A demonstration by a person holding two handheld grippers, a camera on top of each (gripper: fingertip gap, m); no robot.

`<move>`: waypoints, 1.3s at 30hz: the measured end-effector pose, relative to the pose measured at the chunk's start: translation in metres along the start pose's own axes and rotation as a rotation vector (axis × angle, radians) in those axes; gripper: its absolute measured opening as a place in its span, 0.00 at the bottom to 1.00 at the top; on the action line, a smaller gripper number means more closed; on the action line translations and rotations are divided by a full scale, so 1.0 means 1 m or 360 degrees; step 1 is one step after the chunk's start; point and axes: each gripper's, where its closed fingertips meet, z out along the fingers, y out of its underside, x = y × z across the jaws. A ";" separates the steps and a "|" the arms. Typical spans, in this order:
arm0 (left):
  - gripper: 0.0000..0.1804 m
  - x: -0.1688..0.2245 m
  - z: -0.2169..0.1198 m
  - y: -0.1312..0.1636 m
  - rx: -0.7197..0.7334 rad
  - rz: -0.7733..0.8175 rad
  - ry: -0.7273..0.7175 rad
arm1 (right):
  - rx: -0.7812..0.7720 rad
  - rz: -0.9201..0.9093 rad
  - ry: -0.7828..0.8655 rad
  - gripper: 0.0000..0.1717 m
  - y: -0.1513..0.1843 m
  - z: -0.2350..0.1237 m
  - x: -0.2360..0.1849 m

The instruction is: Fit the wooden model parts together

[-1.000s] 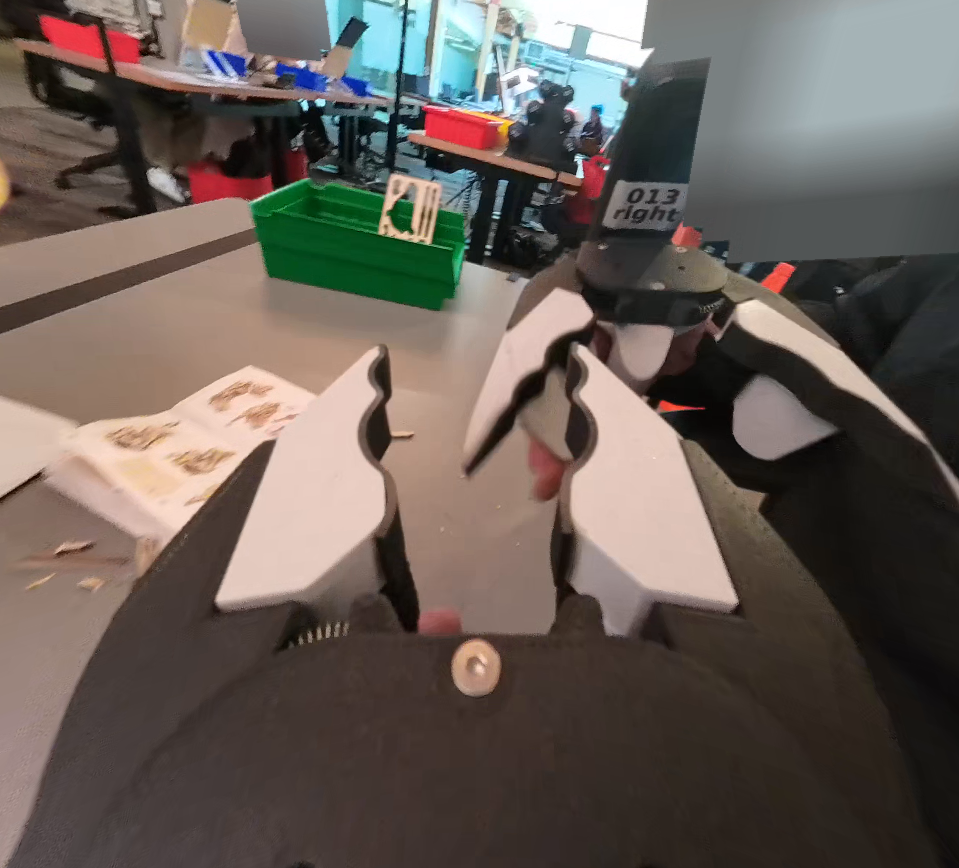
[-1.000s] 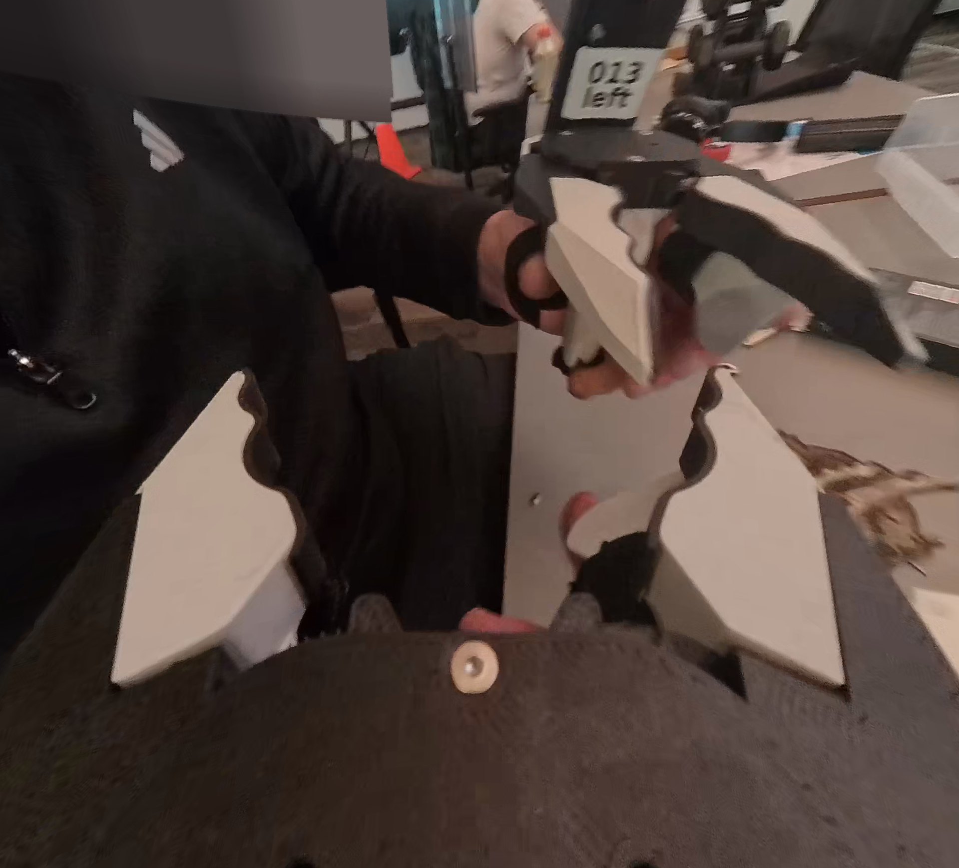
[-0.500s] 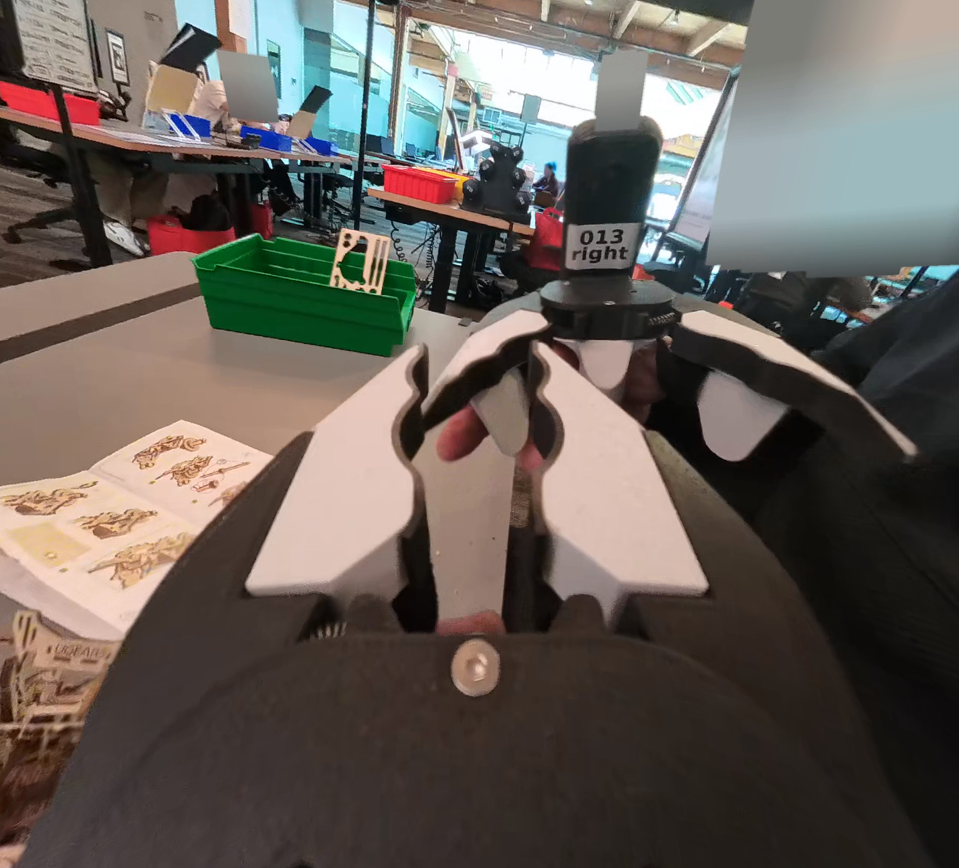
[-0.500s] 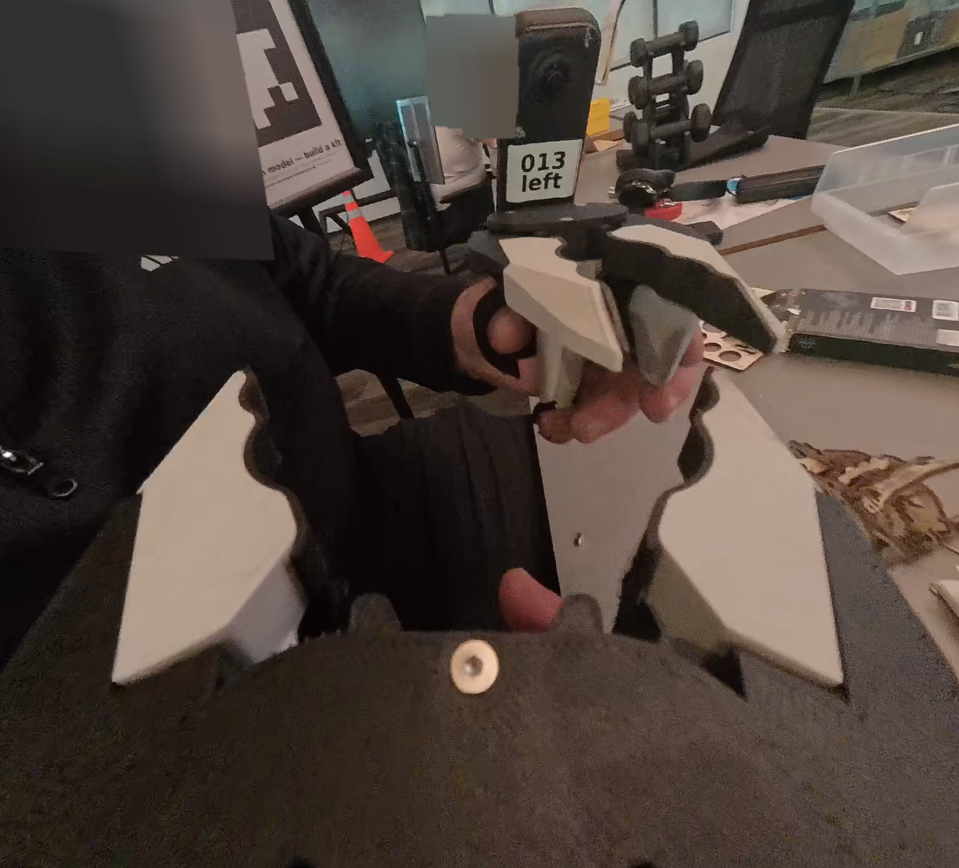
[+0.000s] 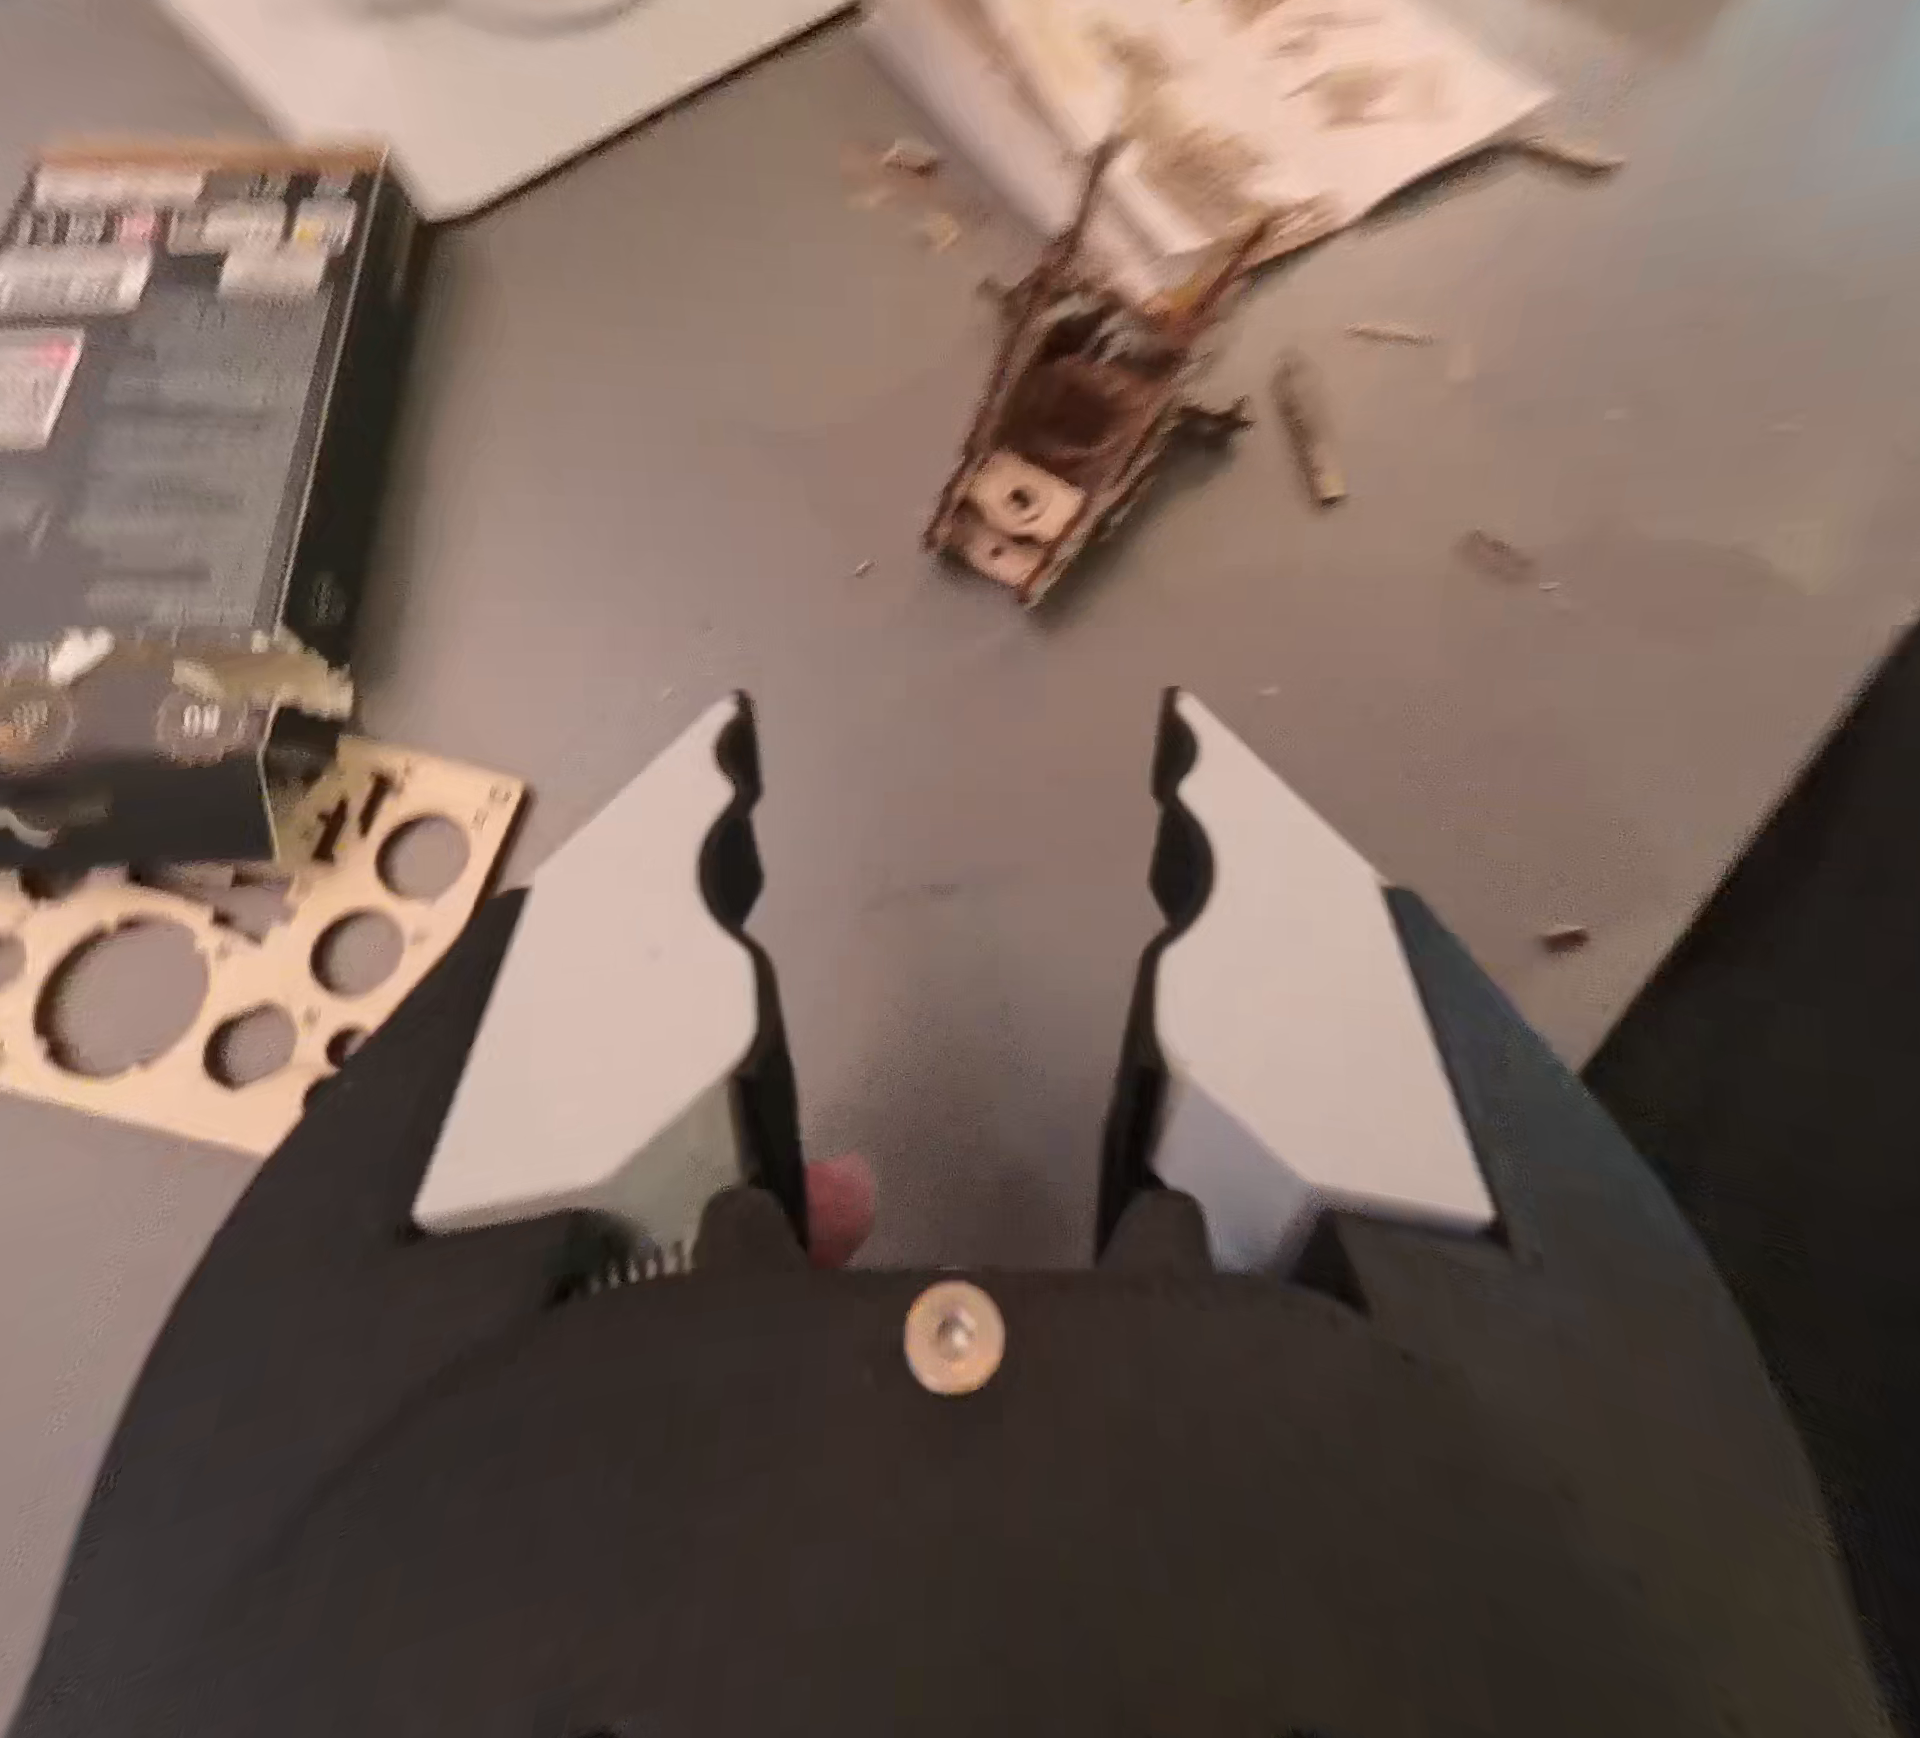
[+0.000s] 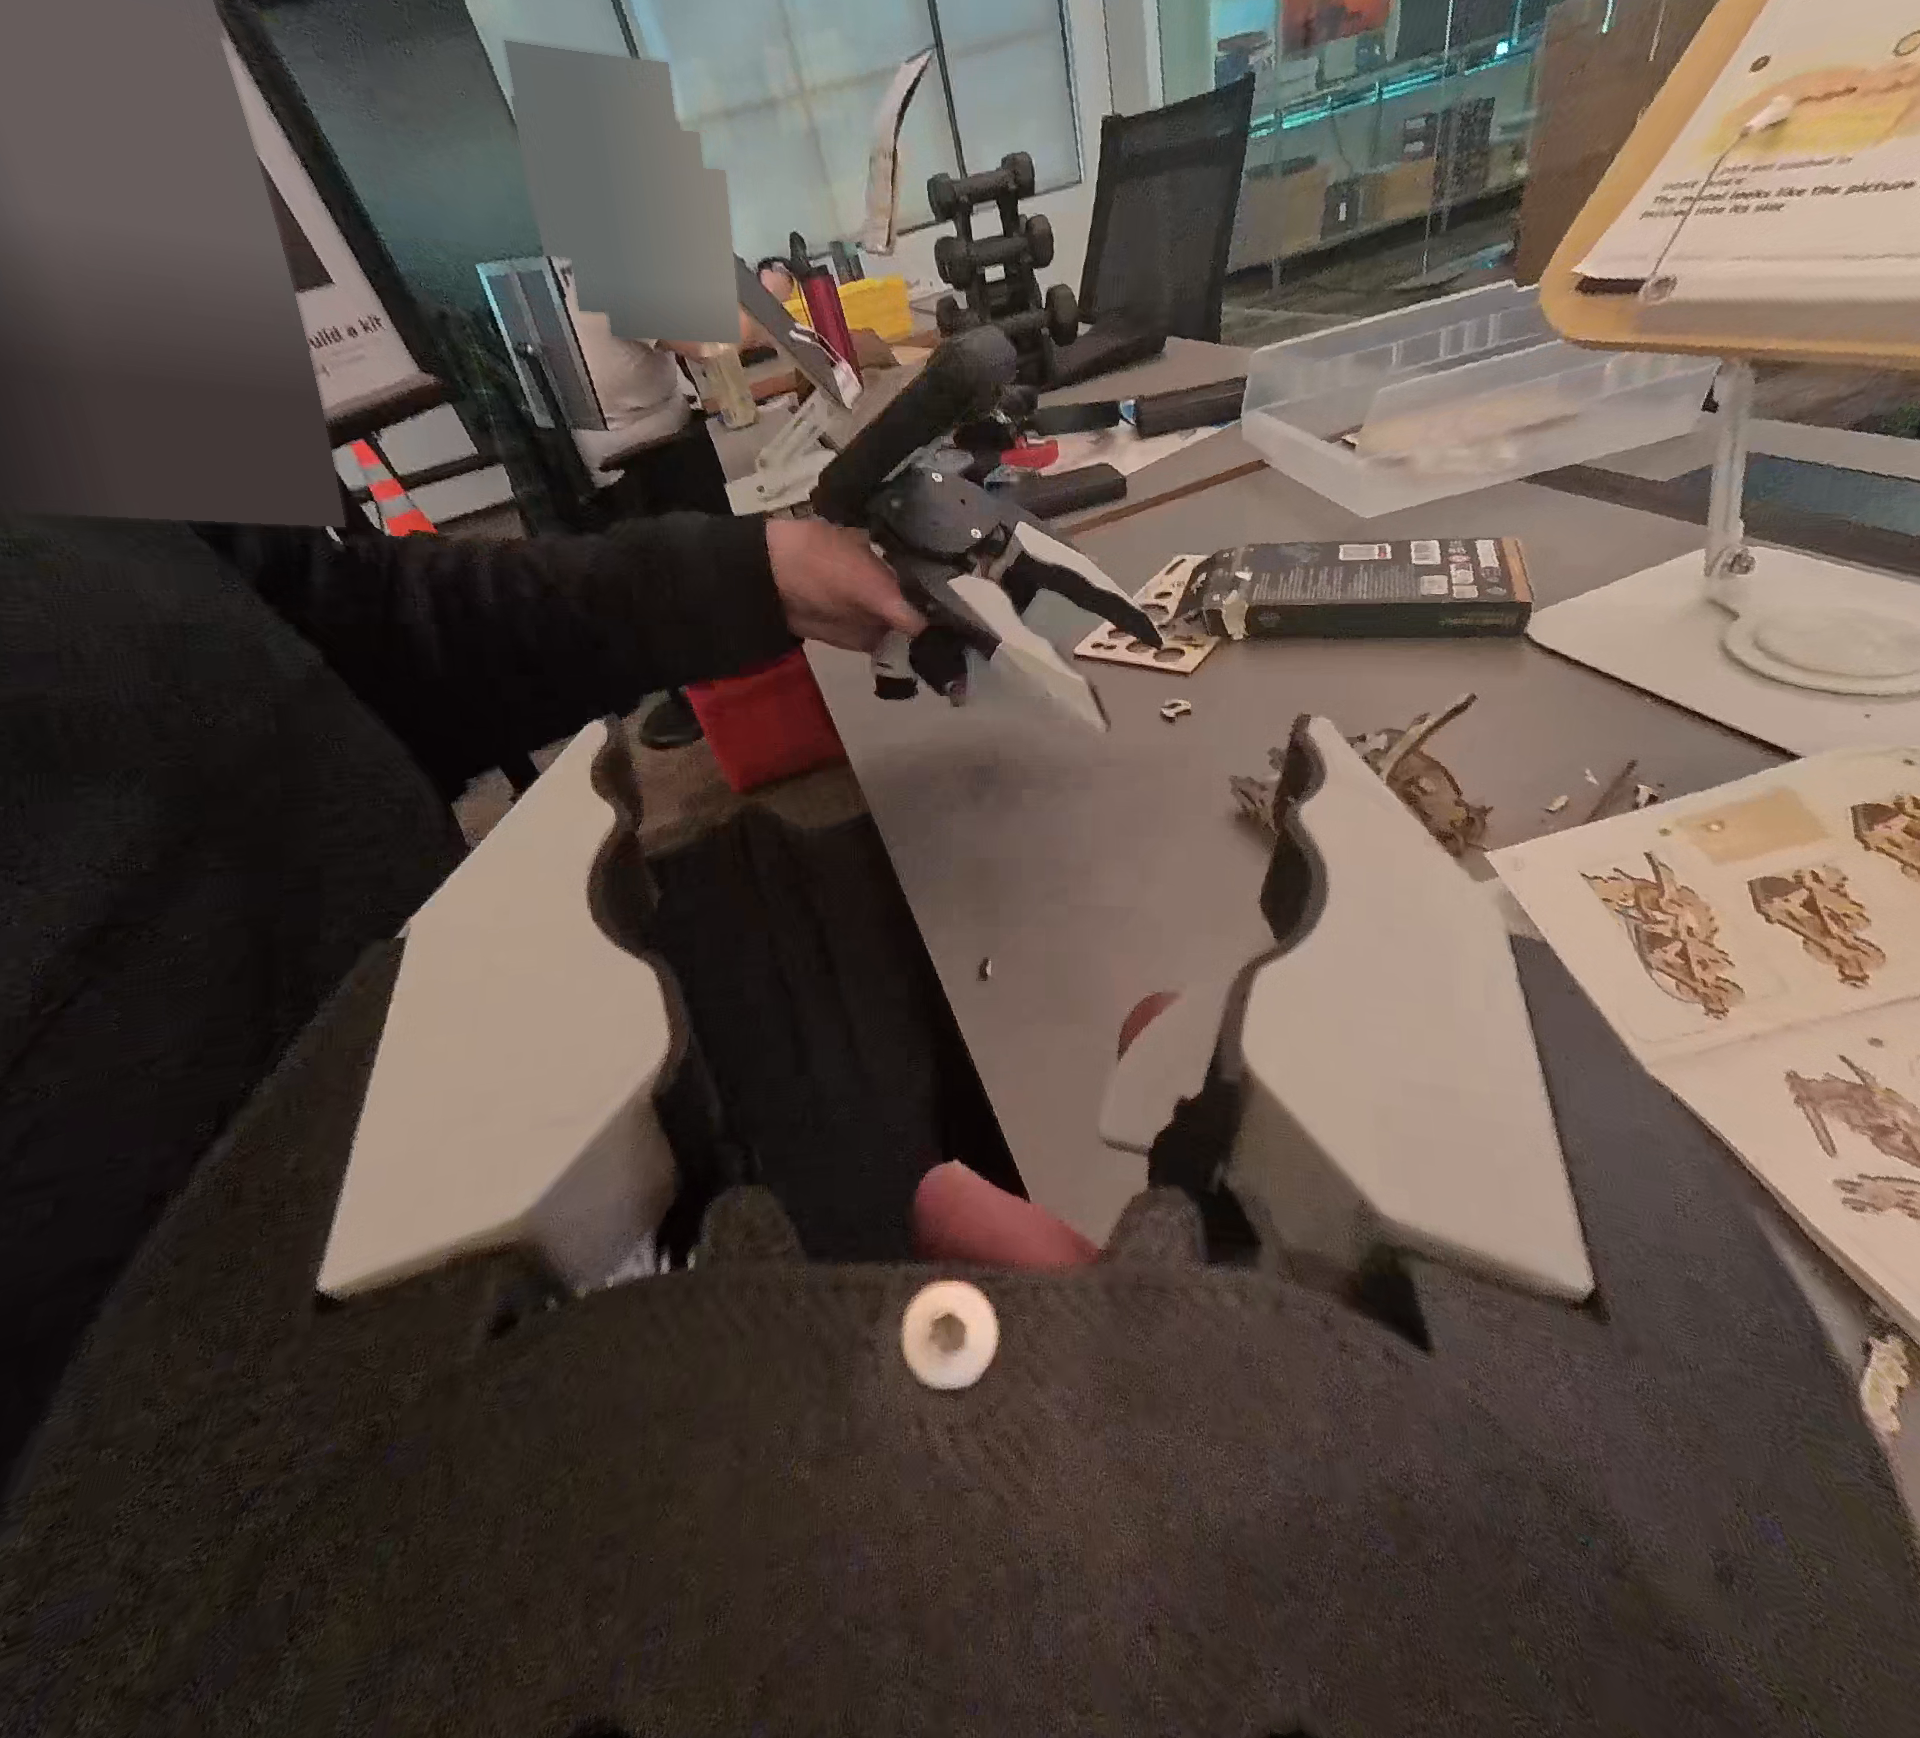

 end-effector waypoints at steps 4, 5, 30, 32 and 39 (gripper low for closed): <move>0.33 -0.025 0.014 0.023 -0.0136 -0.0147 -0.0192 | -0.0186 -0.0065 0.0048 0.71 0.028 0.010 0.004; 0.26 -0.044 0.013 0.032 -0.0194 -0.0129 -0.0384 | -0.0201 -0.0076 0.0033 0.70 0.031 0.012 0.002; 0.49 -0.141 -0.047 0.097 -0.0301 -0.0586 -0.0924 | -0.0320 -0.0224 -0.0170 0.69 0.051 0.031 -0.010; 0.38 -0.140 -0.044 0.097 -0.0239 -0.0719 -0.0915 | -0.0324 -0.0247 -0.0166 0.68 0.051 0.032 -0.007; 0.44 -0.164 -0.034 0.086 -0.0115 -0.0840 -0.1051 | -0.0380 -0.0220 -0.0198 0.72 0.056 0.048 0.002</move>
